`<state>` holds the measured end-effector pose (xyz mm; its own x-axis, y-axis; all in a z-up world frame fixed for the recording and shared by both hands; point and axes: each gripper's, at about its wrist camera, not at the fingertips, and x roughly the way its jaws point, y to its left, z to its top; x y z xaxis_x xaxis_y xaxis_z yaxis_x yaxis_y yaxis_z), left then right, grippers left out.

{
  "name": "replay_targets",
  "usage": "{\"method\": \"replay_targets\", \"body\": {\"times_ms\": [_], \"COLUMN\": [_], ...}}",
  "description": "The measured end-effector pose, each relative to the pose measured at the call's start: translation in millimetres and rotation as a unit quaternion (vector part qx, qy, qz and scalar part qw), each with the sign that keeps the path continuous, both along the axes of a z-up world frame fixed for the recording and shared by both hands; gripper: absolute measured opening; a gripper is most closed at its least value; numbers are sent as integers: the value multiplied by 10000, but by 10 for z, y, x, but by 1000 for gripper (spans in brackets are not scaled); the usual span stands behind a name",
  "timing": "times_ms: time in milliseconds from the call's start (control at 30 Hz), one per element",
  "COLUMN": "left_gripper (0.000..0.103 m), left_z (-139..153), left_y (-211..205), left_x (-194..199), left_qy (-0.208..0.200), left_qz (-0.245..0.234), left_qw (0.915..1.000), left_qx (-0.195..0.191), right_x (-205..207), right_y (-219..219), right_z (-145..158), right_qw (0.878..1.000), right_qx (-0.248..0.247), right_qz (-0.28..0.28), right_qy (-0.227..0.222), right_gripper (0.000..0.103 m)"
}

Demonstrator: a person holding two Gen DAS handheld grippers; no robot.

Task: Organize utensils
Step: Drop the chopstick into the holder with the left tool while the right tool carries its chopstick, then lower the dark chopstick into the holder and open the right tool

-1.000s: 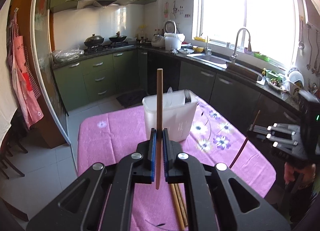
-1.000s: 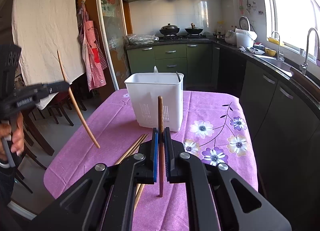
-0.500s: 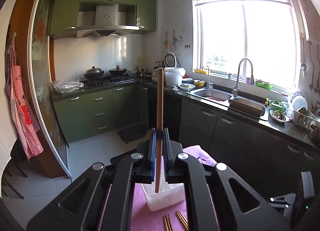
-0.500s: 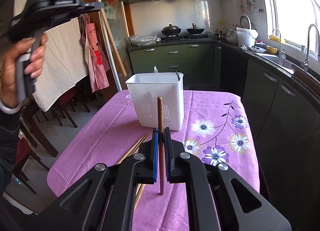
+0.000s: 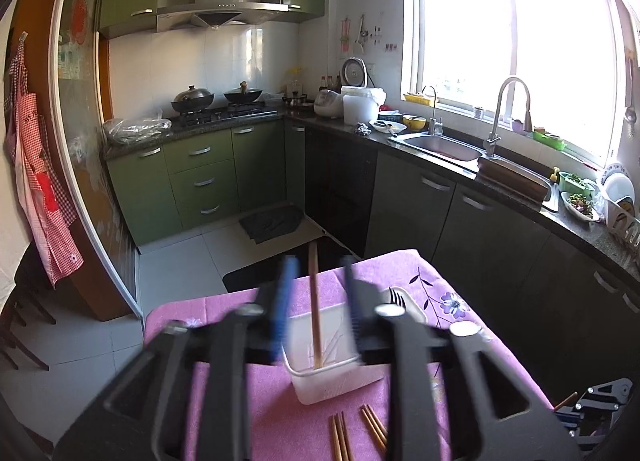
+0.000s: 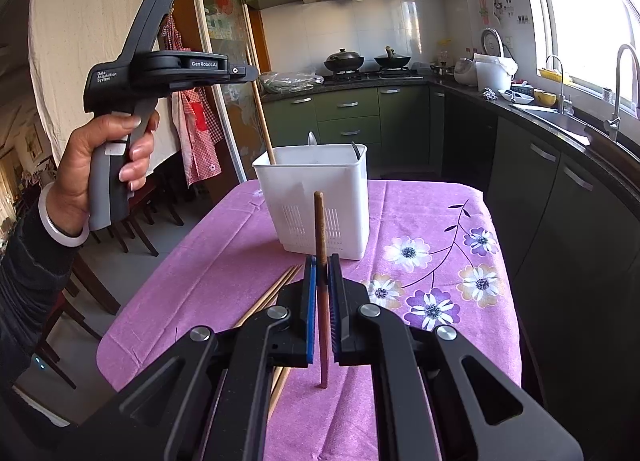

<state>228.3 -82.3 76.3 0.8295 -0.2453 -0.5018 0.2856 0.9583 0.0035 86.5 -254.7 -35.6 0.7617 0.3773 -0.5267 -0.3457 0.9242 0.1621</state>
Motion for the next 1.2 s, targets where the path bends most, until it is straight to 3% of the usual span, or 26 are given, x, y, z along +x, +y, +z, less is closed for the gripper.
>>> {"method": "replay_targets", "body": {"times_ms": [200, 300, 333, 400, 567, 667, 933, 1200], "left_gripper": [57, 60, 65, 74, 83, 92, 96, 96], "left_z": [153, 190, 172, 118, -204, -401, -647, -659], "left_y": [90, 192, 244, 312, 506, 609, 840, 895], "left_x": [-438, -733, -858, -1024, -1419, -1575, -1751, -1670], "left_qy": [-488, -635, -663, -692, -659, -554, -263, -108], "left_qz": [-15, 6, 1, 36, 200, 340, 601, 591], "left_qw": [9988, 9979, 9977, 9974, 9976, 9979, 9978, 9981], "left_qx": [36, -83, -134, -181, -53, 68, 94, -139], "right_x": [86, 140, 168, 228, 516, 792, 1407, 1749], "right_y": [-13, -30, -35, -41, -19, 18, 214, 414], "right_z": [125, 387, 514, 737, 1230, 1373, 1363, 965], "right_qw": [10000, 9993, 9987, 9968, 9873, 9848, 9865, 9937], "right_qx": [91, 132, 193, 318, 594, 663, 495, 159], "right_qz": [13, -47, -42, -44, -256, -414, -619, -576], "right_qy": [-20, -337, -475, -736, -1448, -1551, -1434, -949], "right_gripper": [7, 7, 7, 7, 7, 7, 7, 7]}}
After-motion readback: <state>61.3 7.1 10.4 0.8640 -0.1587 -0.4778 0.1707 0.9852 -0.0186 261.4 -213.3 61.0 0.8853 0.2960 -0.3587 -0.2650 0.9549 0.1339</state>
